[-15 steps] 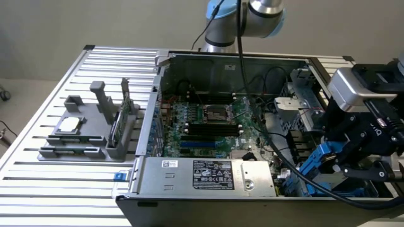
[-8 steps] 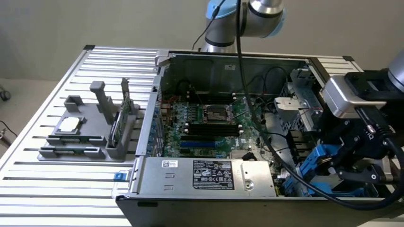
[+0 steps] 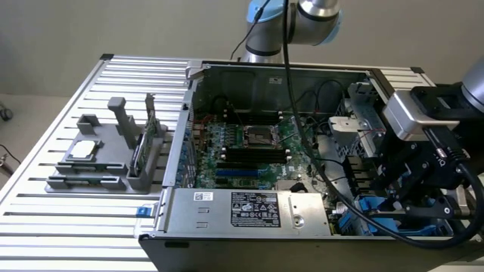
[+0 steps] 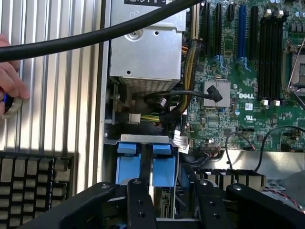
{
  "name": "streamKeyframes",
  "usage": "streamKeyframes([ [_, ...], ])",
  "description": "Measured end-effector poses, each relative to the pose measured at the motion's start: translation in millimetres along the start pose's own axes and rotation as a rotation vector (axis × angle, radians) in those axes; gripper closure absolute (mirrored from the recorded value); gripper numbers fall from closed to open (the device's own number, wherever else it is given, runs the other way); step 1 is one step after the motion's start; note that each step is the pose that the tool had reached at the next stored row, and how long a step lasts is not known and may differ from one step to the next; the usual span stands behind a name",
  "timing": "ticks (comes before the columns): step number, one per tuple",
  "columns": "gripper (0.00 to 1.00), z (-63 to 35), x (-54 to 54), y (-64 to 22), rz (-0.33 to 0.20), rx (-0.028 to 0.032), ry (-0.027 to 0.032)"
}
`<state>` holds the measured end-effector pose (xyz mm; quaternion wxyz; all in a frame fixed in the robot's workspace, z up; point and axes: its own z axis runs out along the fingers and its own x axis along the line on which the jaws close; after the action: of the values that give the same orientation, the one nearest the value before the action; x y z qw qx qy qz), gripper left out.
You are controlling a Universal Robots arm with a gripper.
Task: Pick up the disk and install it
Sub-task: 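Insert the disk into the insertion slot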
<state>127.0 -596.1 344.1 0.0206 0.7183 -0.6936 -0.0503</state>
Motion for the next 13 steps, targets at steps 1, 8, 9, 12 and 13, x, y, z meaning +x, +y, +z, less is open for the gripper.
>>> streamKeyframes([
  [1,0.60,-0.3,-0.3,-0.5,0.000,0.0000,0.0013],
  [8,0.60,-6.8,-3.3,-10.7,0.001,-0.0003,0.0089],
  [9,0.60,-7.1,-3.6,-12.0,0.001,-0.0004,0.0101],
  [12,0.60,-8.2,-4.8,-16.7,0.001,-0.0005,0.0137],
  [13,0.62,-8.4,-5.3,-17.6,0.001,-0.0005,0.0148],
])
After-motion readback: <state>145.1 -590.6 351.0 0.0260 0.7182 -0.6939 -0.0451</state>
